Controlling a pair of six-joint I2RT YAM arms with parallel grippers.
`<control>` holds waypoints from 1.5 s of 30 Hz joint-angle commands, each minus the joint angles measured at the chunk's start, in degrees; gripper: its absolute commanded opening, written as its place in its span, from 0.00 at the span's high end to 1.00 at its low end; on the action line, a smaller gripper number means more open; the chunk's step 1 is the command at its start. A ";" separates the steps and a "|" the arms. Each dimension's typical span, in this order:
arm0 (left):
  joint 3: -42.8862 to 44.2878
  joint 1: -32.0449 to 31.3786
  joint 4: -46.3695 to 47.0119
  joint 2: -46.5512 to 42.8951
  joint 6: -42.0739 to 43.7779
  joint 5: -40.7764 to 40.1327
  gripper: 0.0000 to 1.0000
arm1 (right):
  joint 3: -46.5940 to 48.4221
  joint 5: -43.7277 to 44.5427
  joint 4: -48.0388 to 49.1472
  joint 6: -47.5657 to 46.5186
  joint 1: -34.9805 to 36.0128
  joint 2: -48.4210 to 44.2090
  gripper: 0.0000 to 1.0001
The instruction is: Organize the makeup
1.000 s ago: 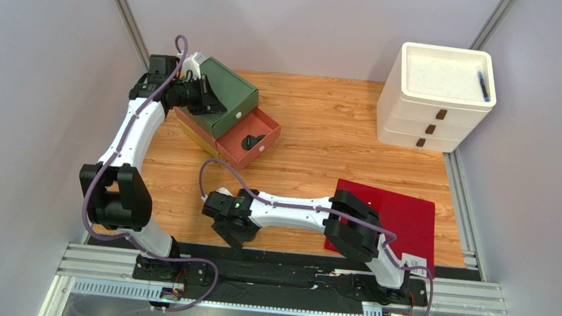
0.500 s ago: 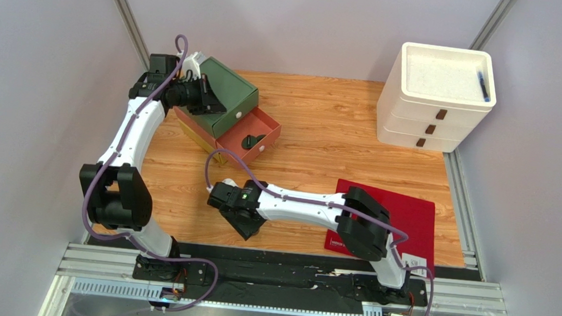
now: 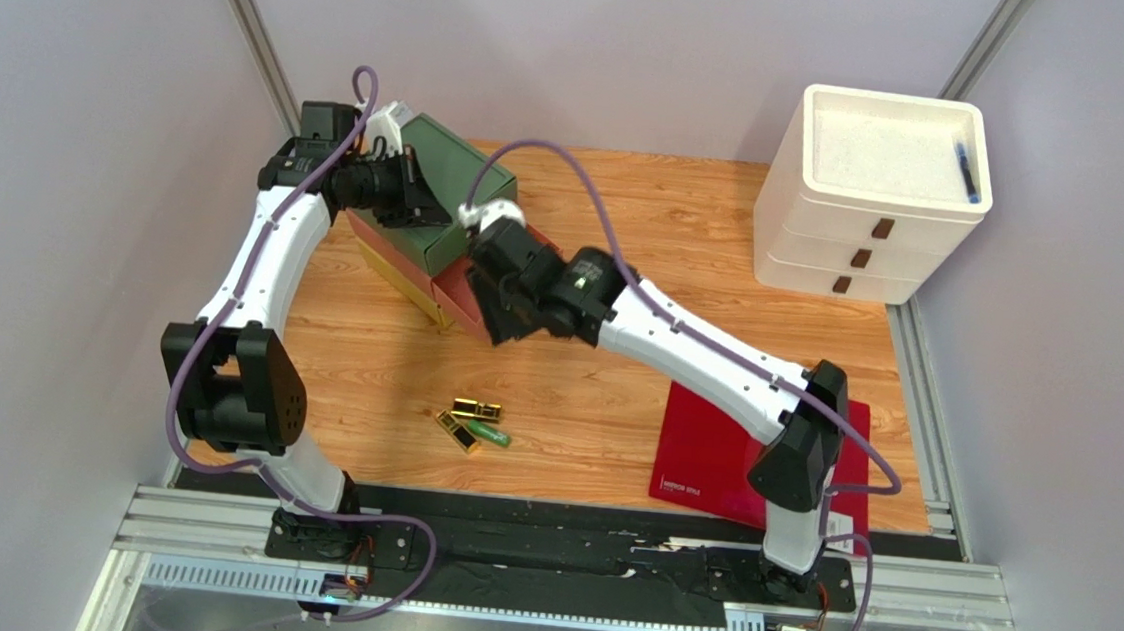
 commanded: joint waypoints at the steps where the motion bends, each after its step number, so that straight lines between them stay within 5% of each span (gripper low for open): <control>1: 1.90 0.50 -2.54 0.70 2.32 -1.74 0.89 | 7.08 -2.39 5.84 -1.10 -6.96 3.51 1.00; 16: 2.52 0.50 -4.03 2.11 2.67 -2.35 0.90 | 18.60 -10.67 8.92 -2.51 -11.98 16.00 0.98; 17: 2.61 0.41 -4.03 2.19 2.59 -2.36 0.90 | 18.78 -11.02 8.92 -2.42 -12.16 16.18 0.93; 18: 2.61 0.58 -4.03 2.20 2.58 -2.44 0.90 | 18.87 -11.19 8.92 -2.33 -12.33 16.27 0.71; 21: 2.96 0.50 -4.03 2.37 2.50 -2.71 0.90 | 18.61 -10.32 9.01 -2.42 -12.51 16.27 0.38; 28: 4.45 0.50 -5.61 3.07 3.37 -3.41 0.90 | 18.00 -9.18 9.27 -1.63 -13.30 14.60 0.21; 32: 5.16 0.58 -6.05 3.43 3.73 -3.50 0.90 | 14.32 -6.64 10.32 -0.05 -13.83 10.83 0.26; 34: 5.16 0.59 -5.96 3.43 3.73 -3.76 0.90 | 8.98 -6.10 12.60 1.79 -14.44 6.62 0.40; 35: 5.16 0.59 -6.05 3.51 3.81 -3.76 0.90 | 6.85 -5.93 13.57 2.67 -14.71 5.21 0.57; 36: 5.16 0.50 -6.14 3.51 3.90 -3.76 0.90 | 4.39 -5.75 15.41 3.81 -15.06 2.15 0.98; 45: 5.07 0.50 -6.58 3.42 4.52 -3.85 0.90 | -7.67 -12.51 15.34 13.49 -18.49 0.09 1.00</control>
